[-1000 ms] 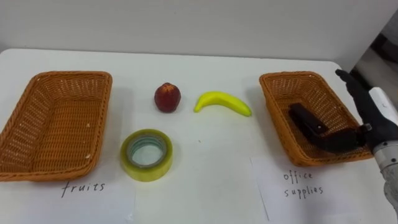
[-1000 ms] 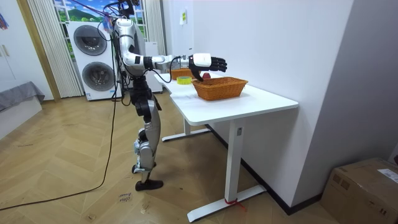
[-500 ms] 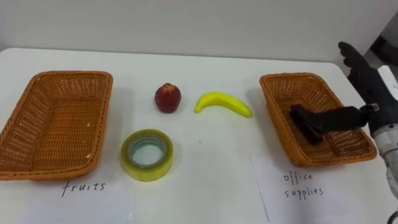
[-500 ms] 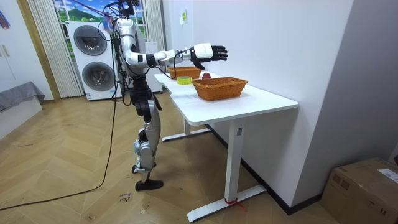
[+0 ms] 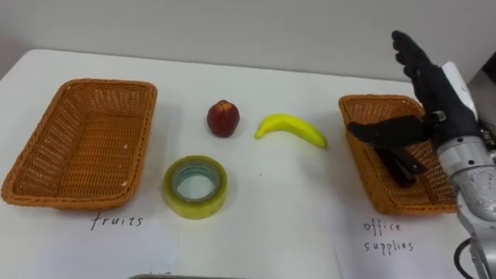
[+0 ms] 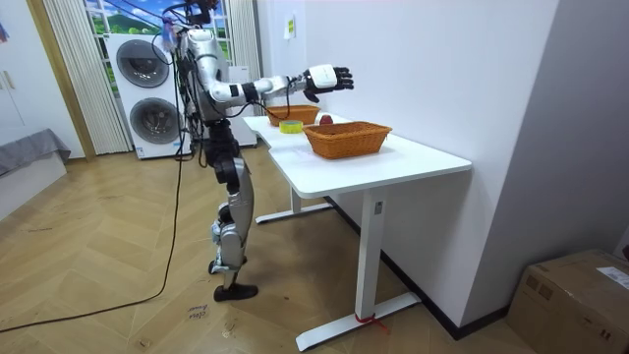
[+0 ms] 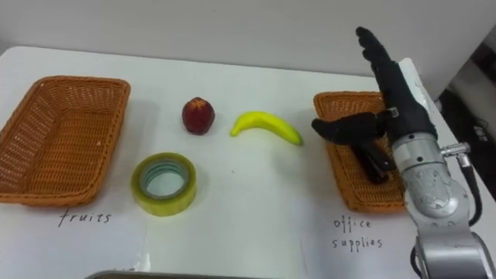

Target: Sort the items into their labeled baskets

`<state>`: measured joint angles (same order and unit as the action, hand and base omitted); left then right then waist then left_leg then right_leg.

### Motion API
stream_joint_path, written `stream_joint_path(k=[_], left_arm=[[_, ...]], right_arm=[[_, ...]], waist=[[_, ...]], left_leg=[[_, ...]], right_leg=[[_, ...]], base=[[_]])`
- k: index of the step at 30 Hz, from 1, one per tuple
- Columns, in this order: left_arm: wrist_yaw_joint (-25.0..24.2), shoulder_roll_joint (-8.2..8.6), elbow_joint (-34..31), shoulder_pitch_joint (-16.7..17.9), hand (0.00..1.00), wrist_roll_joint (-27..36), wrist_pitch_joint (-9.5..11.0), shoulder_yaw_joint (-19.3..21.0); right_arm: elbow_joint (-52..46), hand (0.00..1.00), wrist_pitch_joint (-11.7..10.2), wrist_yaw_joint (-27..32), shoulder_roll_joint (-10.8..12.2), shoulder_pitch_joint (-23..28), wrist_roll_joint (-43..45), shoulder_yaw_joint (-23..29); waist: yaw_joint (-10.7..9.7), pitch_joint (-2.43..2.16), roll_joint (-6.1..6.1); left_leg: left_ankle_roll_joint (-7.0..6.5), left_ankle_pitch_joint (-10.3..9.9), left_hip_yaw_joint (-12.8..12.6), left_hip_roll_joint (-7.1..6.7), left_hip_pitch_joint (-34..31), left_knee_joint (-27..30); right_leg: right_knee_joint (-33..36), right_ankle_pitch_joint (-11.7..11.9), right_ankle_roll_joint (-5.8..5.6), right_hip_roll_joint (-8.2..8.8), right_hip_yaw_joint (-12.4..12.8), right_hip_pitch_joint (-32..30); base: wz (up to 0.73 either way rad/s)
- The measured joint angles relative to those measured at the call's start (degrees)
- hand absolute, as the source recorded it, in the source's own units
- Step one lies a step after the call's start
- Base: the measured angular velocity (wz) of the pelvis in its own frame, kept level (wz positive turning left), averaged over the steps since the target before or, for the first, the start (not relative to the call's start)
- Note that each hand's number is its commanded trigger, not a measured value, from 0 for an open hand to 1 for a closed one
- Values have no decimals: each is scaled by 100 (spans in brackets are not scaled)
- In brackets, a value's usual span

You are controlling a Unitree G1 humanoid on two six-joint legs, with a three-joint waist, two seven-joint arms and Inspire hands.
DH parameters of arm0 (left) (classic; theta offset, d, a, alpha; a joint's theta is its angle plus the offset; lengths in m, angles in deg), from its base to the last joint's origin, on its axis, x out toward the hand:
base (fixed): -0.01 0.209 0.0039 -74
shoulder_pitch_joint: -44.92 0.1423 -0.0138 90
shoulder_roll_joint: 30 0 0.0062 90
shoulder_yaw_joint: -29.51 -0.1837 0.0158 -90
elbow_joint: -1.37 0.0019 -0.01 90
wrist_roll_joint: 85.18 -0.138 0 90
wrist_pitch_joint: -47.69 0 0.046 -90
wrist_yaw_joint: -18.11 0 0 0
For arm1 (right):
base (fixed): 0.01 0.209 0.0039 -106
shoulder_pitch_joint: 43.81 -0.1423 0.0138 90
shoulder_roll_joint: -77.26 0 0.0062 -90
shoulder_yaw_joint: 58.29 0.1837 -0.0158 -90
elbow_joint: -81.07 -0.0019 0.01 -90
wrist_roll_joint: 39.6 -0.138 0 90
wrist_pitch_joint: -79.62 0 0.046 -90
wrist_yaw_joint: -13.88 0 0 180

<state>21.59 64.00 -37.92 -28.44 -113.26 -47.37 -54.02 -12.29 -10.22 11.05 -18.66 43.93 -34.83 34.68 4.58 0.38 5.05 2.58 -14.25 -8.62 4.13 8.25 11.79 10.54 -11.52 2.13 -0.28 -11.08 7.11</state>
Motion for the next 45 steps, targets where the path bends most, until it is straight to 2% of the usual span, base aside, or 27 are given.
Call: stream_joint_path(k=[3,5,11,15,18,19,22,26,29,30,35,44,45], left_arm=[[33,0,0,37,0,-28,-55,-20],[46,11,0,53,0,-23,-120,-121],[42,58,-4,40,0,-29,-118,-400],[18,92,1,30,0,-89,-138,-447],[-20,92,-2,44,0,-143,-197,-441],[-27,92,-2,43,0,-143,-202,-440],[-72,97,-5,61,0,-140,-204,-444],[-133,113,-11,96,0,-143,-237,-441],[-176,120,-141,112,0,-151,-342,-443],[-177,120,-226,121,0,-151,-373,-443],[-170,131,-589,303,0,-148,-459,-466],[-172,133,-631,428,0,-150,-554,-491],[-172,134,-631,428,0,-149,-560,-499]], right_arm=[[0,0,0,-51,114,-30,-27,-66],[11,0,4,-80,144,-99,-106,-286],[277,0,3,-228,255,-188,-273,-684],[504,0,10,-224,371,-234,-275,-741],[579,0,52,-312,400,-234,-274,-928],[618,0,64,-325,415,-235,-274,-960],[641,0,104,-359,492,-246,-200,-1008],[643,0,133,-395,523,-339,-143,-1078],[643,0,159,-385,549,-384,-152,-1085],[644,0,227,-365,582,-384,-153,-1107],[648,0,373,-358,595,-388,-147,-1540],[730,0,374,-248,598,-391,-302,-1635],[772,0,374,-213,598,-414,-361,-1660]], waist=[[92,-3,-21],[152,21,-86],[268,-18,-191],[401,-16,-136],[478,-18,-57],[510,-32,-16],[537,-27,59],[566,-21,65],[653,-21,66],[688,-21,66],[790,-19,67],[959,-5,55],[967,9,41]], left_leg=[[-6,4,86,-9,-61,33],[-6,4,116,-7,-101,98],[-30,22,369,-55,-171,147],[-59,84,414,-106,-172,92],[-70,91,486,-132,-203,100],[-73,93,527,-143,-214,103],[-83,97,586,-183,-265,143],[-85,96,611,-215,-274,167],[-86,95,651,-227,-298,171],[-86,96,657,-227,-294,172],[-88,97,698,-236,-314,166],[-91,99,763,-239,-467,175],[-92,100,788,-241,-476,177]], right_leg=[[-9,0,-1,12,-85,39],[-1,0,-1,20,-165,47],[-4,-25,-12,63,-377,105],[12,-39,-24,116,-466,42],[11,-43,-32,137,-499,43],[11,-47,-40,147,-523,45],[10,-66,-70,190,-621,78],[12,-76,-90,215,-626,81],[11,-85,-104,213,-625,87],[11,-85,-104,211,-628,86],[11,-91,-111,214,-642,59],[22,-90,-111,222,-756,-24],[24,-90,-111,223,-774,-25]], base=[[16],[13],[21],[11],[10],[17],[15],[5],[6],[4],[2],[4],[9]])
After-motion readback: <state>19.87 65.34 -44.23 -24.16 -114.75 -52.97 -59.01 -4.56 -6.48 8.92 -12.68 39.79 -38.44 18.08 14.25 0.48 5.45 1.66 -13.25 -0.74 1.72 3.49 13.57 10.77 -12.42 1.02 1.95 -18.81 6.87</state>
